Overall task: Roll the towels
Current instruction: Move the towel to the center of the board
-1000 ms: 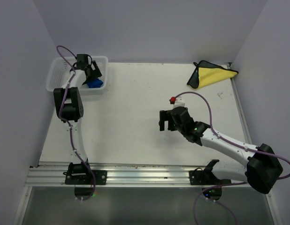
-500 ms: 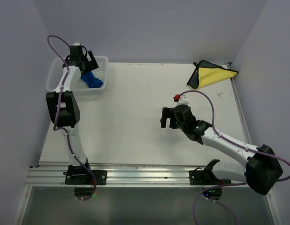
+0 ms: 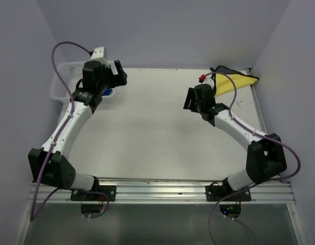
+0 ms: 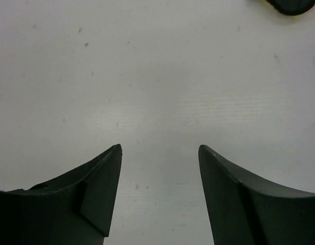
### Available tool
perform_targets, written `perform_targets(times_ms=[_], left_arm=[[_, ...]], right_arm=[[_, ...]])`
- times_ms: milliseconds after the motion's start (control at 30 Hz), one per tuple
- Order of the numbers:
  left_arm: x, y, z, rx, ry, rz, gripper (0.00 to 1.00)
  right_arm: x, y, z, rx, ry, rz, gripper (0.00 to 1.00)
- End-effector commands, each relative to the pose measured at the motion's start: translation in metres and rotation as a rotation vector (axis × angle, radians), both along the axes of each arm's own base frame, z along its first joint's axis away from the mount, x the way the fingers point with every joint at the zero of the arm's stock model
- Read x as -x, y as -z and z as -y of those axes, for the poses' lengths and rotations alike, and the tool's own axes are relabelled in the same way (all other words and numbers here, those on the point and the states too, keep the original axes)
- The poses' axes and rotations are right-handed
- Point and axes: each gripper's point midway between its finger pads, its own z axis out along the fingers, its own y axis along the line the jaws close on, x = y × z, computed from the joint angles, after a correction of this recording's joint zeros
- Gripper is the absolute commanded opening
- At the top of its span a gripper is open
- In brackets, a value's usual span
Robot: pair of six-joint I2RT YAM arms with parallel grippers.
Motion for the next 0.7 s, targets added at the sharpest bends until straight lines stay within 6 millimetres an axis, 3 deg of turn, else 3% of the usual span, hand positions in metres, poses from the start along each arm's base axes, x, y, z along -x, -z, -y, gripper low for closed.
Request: perform_targets(times_ms=[0, 33, 67, 133, 167, 200, 233, 267, 300, 367, 433, 667], left_arm=[[0.034, 0.010, 0.036, 0.006, 0.112, 0.062, 1.00], [0.041, 0.016, 0.047, 0.009, 0.141, 0.065, 0.99], [0.052, 0.038, 0.050, 0.000, 0.157, 0.025, 1.00], [0.059, 0.055, 0.057, -0.028, 0.190, 0.005, 1.00], [0.061, 0.067, 0.056, -0.046, 0.183, -0.021, 1.00], [0.063, 0.070, 0.062, -0.054, 0.202, -0.027, 1.00], [0.066, 0.072, 0.065, -0.054, 0.213, -0.042, 1.00], [0.066, 0.068, 0.068, -0.053, 0.224, -0.035, 0.99], [0.069, 0.067, 0.075, -0.055, 0.245, -0.031, 1.00], [0.071, 0.068, 0.079, -0.054, 0.256, -0.032, 1.00], [0.073, 0.071, 0.085, -0.061, 0.274, -0.047, 0.99], [0.084, 0.084, 0.114, -0.113, 0.345, -0.074, 1.00]], right_arm=[[-0.050, -0.008, 0.035, 0.070, 0.156, 0.000, 0.65], [-0.061, -0.007, 0.057, 0.109, 0.243, -0.006, 0.62], [-0.071, -0.005, 0.067, 0.119, 0.298, -0.016, 0.48], [-0.097, 0.008, 0.091, 0.164, 0.399, -0.060, 0.43], [-0.107, 0.015, 0.097, 0.167, 0.424, -0.074, 0.43], [-0.122, 0.003, 0.101, 0.160, 0.449, -0.061, 0.45], [-0.131, 0.031, 0.113, 0.185, 0.482, -0.120, 0.46], [-0.138, 0.036, 0.117, 0.170, 0.506, -0.136, 0.47], [-0.149, 0.029, 0.126, 0.151, 0.532, -0.134, 0.52], [-0.157, 0.053, 0.132, 0.146, 0.569, -0.183, 0.59], [-0.161, 0.055, 0.146, 0.154, 0.621, -0.195, 0.66], [-0.161, 0.084, 0.174, 0.171, 0.740, -0.237, 0.70]])
